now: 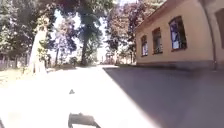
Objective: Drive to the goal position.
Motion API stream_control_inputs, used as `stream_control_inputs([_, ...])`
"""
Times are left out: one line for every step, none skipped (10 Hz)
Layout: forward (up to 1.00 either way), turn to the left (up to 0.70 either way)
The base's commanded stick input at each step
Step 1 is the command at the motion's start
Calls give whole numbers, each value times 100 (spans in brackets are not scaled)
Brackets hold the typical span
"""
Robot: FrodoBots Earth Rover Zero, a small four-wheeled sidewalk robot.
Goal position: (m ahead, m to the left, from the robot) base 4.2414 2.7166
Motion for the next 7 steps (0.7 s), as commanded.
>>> stream_control_inputs([45,27])
stream_control_inputs([45,27])
stream_control_inputs([45,27])
stream_control_inputs([45,27])
stream_control_inputs([45,27])
stream_control_inputs([45,27])
stream_control_inputs([45,27])
